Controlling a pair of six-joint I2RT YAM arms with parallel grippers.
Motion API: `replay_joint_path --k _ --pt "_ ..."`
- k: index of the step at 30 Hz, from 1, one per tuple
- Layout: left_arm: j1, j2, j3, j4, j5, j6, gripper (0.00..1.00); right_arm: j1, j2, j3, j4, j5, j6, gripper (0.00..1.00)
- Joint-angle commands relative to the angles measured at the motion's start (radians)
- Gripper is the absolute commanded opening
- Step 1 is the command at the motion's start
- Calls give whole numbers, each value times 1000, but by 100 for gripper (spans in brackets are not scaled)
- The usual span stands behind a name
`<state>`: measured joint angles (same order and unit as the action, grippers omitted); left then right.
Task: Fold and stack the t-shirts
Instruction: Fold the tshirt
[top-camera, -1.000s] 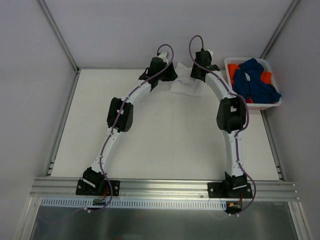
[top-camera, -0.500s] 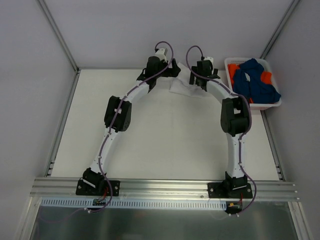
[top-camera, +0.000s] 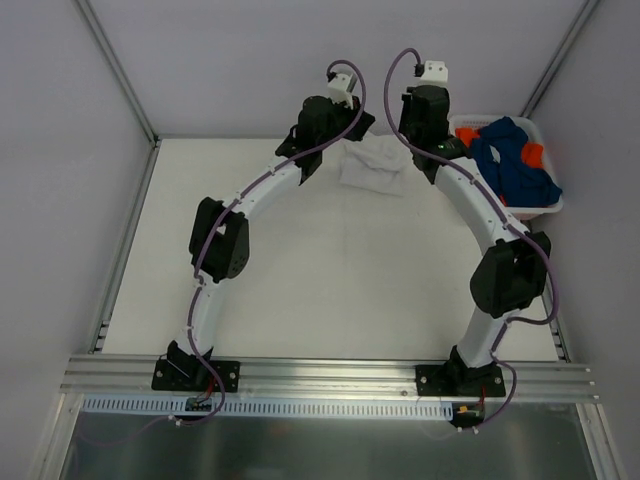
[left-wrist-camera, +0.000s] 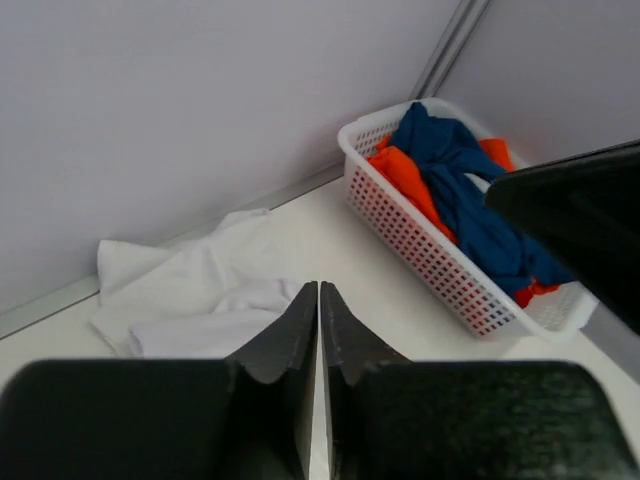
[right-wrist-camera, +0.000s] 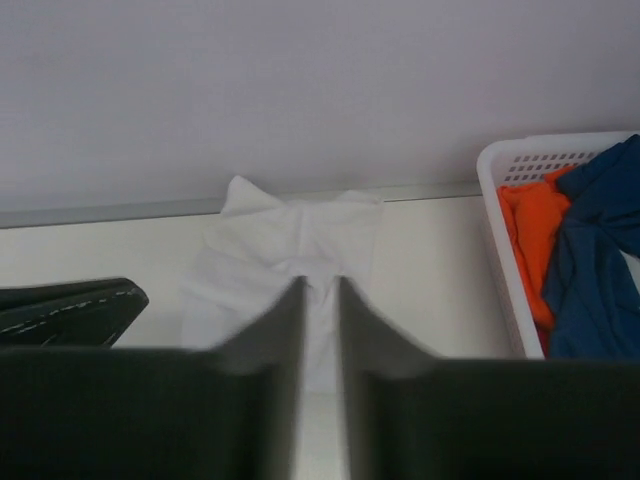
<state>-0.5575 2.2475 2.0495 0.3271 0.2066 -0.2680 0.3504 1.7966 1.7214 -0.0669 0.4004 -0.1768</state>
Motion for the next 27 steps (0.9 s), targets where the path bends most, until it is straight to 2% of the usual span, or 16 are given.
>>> replay_joint_path --k 1,9,13,20,27 --pt "2 84 57 -147 -7 -40 0 1 81 59 -129 -40 42 1" --pt "16 227 144 -186 -1 -143 0 -30 401 354 -398 -238 132 0" --pt "28 296 169 -206 27 -189 0 -53 484 406 -468 -328 206 1" --pt "41 357 208 -215 17 -220 0 -64 507 363 -467 -382 250 0" --pt "51 406 282 -229 -12 -249 0 -64 507 357 -430 -370 250 0"
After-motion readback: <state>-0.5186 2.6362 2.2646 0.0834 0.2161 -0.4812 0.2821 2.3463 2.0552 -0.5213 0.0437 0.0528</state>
